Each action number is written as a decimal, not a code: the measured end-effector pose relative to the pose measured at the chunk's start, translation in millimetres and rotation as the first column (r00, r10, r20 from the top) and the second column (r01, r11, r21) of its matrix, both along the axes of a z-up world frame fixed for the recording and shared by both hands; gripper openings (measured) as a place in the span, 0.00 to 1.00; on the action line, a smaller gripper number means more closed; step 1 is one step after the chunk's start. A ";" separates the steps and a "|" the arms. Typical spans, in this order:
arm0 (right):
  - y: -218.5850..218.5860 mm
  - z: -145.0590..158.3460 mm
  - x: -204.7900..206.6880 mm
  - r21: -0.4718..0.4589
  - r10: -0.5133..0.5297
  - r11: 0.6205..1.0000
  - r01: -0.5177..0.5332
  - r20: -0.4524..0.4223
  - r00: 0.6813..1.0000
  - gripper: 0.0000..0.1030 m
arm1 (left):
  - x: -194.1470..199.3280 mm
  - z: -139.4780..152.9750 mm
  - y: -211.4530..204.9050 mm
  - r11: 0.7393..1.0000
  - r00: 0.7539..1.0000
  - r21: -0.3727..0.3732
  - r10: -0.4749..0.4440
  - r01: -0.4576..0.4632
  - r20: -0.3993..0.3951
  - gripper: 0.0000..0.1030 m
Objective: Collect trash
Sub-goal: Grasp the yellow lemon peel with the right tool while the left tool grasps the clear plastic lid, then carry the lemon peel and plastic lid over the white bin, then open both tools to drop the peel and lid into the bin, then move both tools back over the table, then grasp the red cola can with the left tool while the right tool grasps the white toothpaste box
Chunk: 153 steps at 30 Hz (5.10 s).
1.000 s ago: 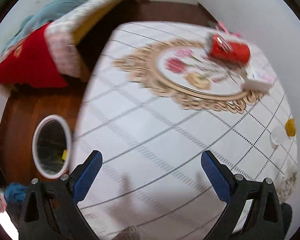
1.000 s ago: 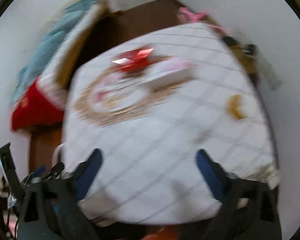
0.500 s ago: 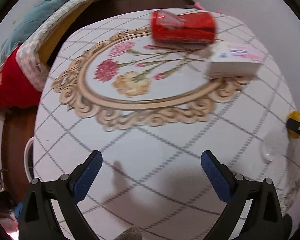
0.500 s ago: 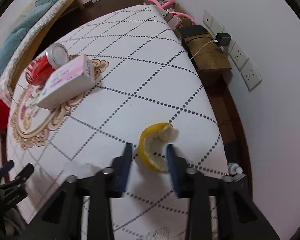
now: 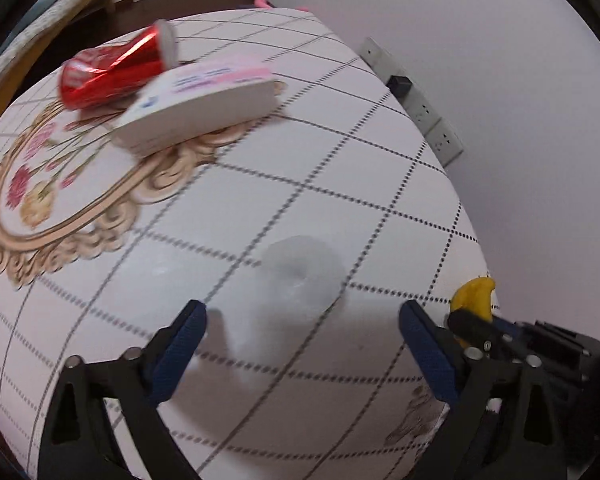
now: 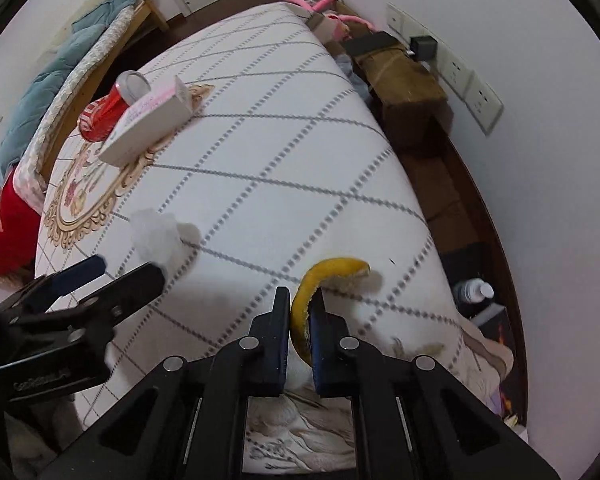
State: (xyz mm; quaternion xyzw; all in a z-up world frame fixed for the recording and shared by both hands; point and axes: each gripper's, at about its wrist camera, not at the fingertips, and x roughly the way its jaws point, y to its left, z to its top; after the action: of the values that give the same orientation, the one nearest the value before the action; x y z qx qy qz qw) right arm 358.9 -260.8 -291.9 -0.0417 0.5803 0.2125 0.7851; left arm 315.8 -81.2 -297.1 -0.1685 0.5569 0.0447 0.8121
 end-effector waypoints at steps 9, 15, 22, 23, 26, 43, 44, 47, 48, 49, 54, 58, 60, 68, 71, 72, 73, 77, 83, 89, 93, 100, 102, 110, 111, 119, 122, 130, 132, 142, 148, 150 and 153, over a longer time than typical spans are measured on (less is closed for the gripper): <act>-8.2 -3.0 -2.2 0.013 -0.020 1.000 0.021 -0.010 1.000 0.09 | 20.0 -0.1 -6.9 0.998 1.000 0.059 -0.015 0.014 0.015 0.38; -7.8 2.6 -8.2 0.029 -0.014 0.999 0.015 -0.006 1.000 0.09 | 0.1 15.6 -4.3 0.992 0.999 0.128 -0.006 0.000 0.047 0.37; 1.3 26.2 -30.1 0.056 0.020 0.998 -0.022 0.031 0.999 0.09 | -45.2 37.9 22.8 0.976 0.994 0.202 0.070 -0.085 0.083 0.37; 3.2 30.6 -34.2 0.063 0.025 0.998 -0.028 0.036 0.999 0.09 | -53.8 40.8 29.5 0.974 0.993 0.201 0.086 -0.101 0.085 0.37; 17.4 48.0 -53.2 0.091 0.055 0.994 -0.060 0.057 0.997 0.09 | -87.1 53.6 48.7 0.968 0.989 0.210 0.118 -0.135 0.092 0.37; 250.6 133.9 -218.2 0.267 0.460 0.840 -0.473 0.113 0.881 0.09 | -308.9 168.0 235.5 0.824 0.868 0.293 0.417 -0.486 0.268 0.37; 270.3 134.3 -229.5 0.267 0.489 0.824 -0.500 0.112 0.865 0.09 | -321.5 167.1 248.9 0.811 0.858 0.294 0.439 -0.506 0.267 0.37; 330.8 125.2 -258.6 0.265 0.575 0.775 -0.574 0.082 0.814 0.09 | -356.7 156.3 290.5 0.771 0.820 0.285 0.513 -0.570 0.253 0.37; 343.4 122.1 -264.9 0.260 0.592 0.765 -0.589 0.075 0.803 0.09 | -369.6 148.6 307.1 0.755 0.803 0.275 0.544 -0.595 0.241 0.37; 370.2 113.9 -276.6 0.251 0.624 0.746 -0.617 0.061 0.779 0.09 | -379.2 142.0 319.7 0.747 0.790 0.257 0.568 -0.612 0.229 0.37; 467.0 64.0 -310.3 0.191 0.714 0.690 -0.698 -0.024 0.700 0.09 | -434.3 83.5 401.0 0.694 0.699 0.085 0.708 -0.715 0.100 0.37; 525.3 13.7 -323.2 0.150 0.735 0.677 -0.720 -0.110 0.669 0.09 | -461.8 35.2 451.6 0.647 0.648 -0.021 0.762 -0.762 -0.008 0.38; 555.4 -15.3 -329.2 0.126 0.739 0.673 -0.729 -0.161 0.654 0.09 | -467.0 15.0 471.2 0.627 0.629 -0.051 0.776 -0.777 -0.048 0.38; 621.6 -93.3 -337.4 0.099 0.731 0.663 -0.742 -0.299 0.613 0.09 | -464.8 -48.0 516.4 0.570 0.596 -0.177 0.782 -0.803 -0.186 0.40; 639.2 -111.7 -336.9 0.086 0.725 0.664 -0.742 -0.316 0.612 0.10 | -471.4 -55.6 524.1 0.551 0.574 -0.162 0.795 -0.819 -0.198 0.82; 646.2 -118.3 -336.9 0.083 0.728 0.658 -0.748 -0.324 0.605 0.10 | -474.0 -57.5 525.8 0.544 0.564 -0.153 0.801 -0.825 -0.199 0.90; 652.0 -123.6 -335.2 0.082 0.731 0.653 -0.753 -0.327 0.599 0.11 | -477.7 -58.7 525.8 0.534 0.552 -0.140 0.808 -0.834 -0.204 0.90; 658.2 -133.5 -329.5 0.086 0.736 0.652 -0.753 -0.313 0.601 0.57 | -488.3 -60.0 524.2 0.520 0.522 -0.070 0.827 -0.851 -0.210 0.92; 647.4 -127.5 -329.7 0.018 0.747 0.639 -0.769 -0.253 0.615 1.00 | -507.2 -54.6 507.4 0.498 0.482 0.060 0.859 -0.865 -0.174 0.94; 622.2 -106.4 -343.3 -0.132 0.777 0.599 -0.789 -0.143 0.614 1.00 | -512.2 -46.6 479.2 0.508 0.487 0.134 0.859 -0.851 -0.162 0.94; 606.6 -89.9 -353.0 -0.161 0.792 0.584 -0.796 -0.100 0.602 1.00 | -514.6 -36.2 462.1 0.508 0.488 0.150 0.860 -0.848 -0.150 0.94; 580.1 -55.2 -367.0 -0.149 0.793 0.595 -0.790 -0.047 0.607 1.00 | -518.3 -5.6 434.4 0.504 0.495 0.179 0.864 -0.845 -0.095 0.94; 571.9 -41.4 -369.1 -0.137 0.792 0.601 -0.788 -0.033 0.610 1.00 | -518.6 5.8 428.2 0.503 0.499 0.185 0.864 -0.844 -0.074 0.94; 537.9 17.2 -374.7 -0.096 0.790 0.613 -0.785 0.050 0.611 1.00 | -518.1 54.3 399.2 0.508 0.521 0.204 0.854 -0.837 0.012 0.94; 533.1 23.8 -374.9 -0.086 0.789 0.614 -0.784 0.061 0.611 1.00 | -518.0 62.3 394.2 0.508 0.524 0.206 0.851 -0.836 0.028 0.94; 478.9 86.3 -366.7 0.060 0.758 0.640 -0.766 0.110 0.643 1.00 | -505.2 114.2 354.1 0.519 0.550 0.222 0.827 -0.826 0.113 0.94; 450.6 104.0 -352.8 0.130 0.731 0.660 -0.739 0.111 0.673 1.00 | -487.6 125.2 339.7 0.534 0.568 0.232 0.816 -0.813 0.111 0.94; 358.6 115.1 -258.9 0.184 0.578 0.791 -0.583 0.084 0.812 1.00 | -384.9 106.2 303.2 0.623 0.658 0.237 0.744 -0.746 0.115 0.94; 334.8 109.0 -222.0 0.160 0.527 0.832 -0.531 0.069 0.847 1.00 | -344.8 90.4 293.5 0.663 0.695 0.233 0.712 -0.711 0.094 0.94; 271.4 50.8 -24.6 -0.326 0.540 0.798 -0.507 0.013 0.842 1.00 | -144.9 20.3 218.1 0.809 0.842 0.289 0.539 -0.512 -0.016 0.94; 275.4 20.3 54.7 -0.494 0.652 0.651 -0.577 -0.026 0.758 1.00 | -70.7 -2.0 207.7 0.841 0.871 0.292 0.489 -0.456 -0.050 0.94; 284.1 14.1 61.9 -0.519 0.714 0.583 -0.626 -0.042 0.699 1.00 | -61.2 -6.1 207.8 0.846 0.878 0.304 0.476 -0.439 -0.057 0.94; 294.0 1.9 72.6 -0.500 0.752 0.531 -0.684 -0.094 0.652 1.00 | -50.5 -13.4 209.4 0.851 0.891 0.336 0.449 -0.404 -0.068 0.94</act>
State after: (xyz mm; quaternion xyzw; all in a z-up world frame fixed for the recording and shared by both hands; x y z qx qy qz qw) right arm 431.5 33.1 -290.0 -0.4896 0.4911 0.3577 0.6254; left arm 265.3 128.1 -310.6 -0.1534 0.5482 0.3238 0.7557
